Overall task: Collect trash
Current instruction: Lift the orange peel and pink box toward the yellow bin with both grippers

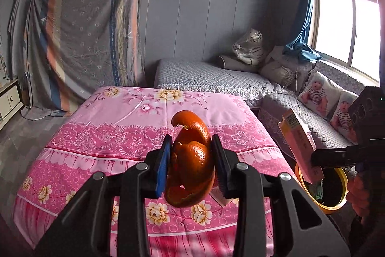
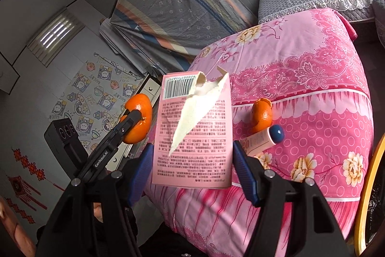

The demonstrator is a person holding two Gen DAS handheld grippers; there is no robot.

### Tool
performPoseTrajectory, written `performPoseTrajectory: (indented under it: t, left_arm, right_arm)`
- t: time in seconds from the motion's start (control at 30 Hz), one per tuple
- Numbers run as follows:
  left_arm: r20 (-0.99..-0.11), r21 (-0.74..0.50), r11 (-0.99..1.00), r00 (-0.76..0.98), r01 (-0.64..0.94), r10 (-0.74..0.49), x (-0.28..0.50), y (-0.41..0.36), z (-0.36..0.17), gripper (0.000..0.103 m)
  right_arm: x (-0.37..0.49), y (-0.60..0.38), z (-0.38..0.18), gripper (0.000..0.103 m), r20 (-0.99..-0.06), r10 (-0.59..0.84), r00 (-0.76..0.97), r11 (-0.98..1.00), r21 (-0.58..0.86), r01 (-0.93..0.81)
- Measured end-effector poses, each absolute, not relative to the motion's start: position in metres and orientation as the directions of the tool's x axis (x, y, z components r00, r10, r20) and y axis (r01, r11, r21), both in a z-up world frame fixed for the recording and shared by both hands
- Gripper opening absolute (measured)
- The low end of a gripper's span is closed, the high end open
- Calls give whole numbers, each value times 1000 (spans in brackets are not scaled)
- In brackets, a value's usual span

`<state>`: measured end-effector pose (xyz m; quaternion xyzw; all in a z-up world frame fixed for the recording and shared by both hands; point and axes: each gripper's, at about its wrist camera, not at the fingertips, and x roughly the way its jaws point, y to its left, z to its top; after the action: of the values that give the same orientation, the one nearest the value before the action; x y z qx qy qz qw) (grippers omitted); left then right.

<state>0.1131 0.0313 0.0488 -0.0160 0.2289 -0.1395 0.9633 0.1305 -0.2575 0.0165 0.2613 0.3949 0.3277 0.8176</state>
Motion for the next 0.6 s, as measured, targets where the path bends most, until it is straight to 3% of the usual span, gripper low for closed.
performPoseTrajectory:
  t: [0.6]
  left_arm:
    - [-382,-36,882,809,469,-446,107,-72,68,31]
  right_arm:
    - [96,-368,12,62,-420,616,667,684,705,-188]
